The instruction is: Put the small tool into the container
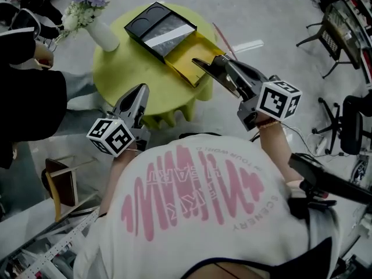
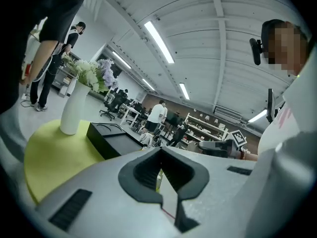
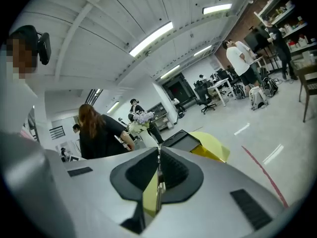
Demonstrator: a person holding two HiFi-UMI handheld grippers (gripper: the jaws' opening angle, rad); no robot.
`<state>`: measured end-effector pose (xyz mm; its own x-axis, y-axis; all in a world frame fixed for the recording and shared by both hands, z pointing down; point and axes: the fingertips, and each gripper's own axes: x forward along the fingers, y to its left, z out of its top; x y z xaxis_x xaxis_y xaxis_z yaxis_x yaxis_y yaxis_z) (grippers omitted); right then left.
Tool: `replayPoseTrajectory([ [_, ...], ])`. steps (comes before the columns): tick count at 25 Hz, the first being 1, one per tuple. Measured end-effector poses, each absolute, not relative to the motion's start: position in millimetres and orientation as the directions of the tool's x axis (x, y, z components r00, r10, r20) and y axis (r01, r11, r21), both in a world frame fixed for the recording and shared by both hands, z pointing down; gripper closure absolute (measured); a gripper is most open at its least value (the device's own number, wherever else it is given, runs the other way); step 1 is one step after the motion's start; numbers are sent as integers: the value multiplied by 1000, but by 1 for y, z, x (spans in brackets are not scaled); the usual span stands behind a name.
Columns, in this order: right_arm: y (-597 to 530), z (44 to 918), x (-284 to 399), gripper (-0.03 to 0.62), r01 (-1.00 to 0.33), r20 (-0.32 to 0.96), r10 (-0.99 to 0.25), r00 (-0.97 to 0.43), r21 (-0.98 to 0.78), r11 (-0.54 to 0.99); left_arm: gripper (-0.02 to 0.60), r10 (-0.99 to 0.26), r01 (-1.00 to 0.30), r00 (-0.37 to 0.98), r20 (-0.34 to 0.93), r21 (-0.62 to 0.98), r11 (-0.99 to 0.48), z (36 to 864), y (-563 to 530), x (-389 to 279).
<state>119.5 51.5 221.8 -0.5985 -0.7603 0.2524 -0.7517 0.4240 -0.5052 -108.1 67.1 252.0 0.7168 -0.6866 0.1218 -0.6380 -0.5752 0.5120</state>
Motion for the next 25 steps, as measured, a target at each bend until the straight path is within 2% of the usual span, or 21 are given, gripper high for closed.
replayPoseTrajectory([
  [7, 10, 243, 127, 574, -705, 257, -713, -653, -550, 448, 574, -713, -671, 682, 166, 531, -518, 273, 46, -94],
  [14, -25, 266, 145, 576, -699, 293, -692, -660, -576, 423, 574, -696, -676, 682, 225, 557, -482, 294, 18, -71],
  [25, -59, 295, 136, 576, -706, 358, -648, -672, -572, 417, 574, -681, -666, 687, 253, 593, -451, 320, -7, -62],
])
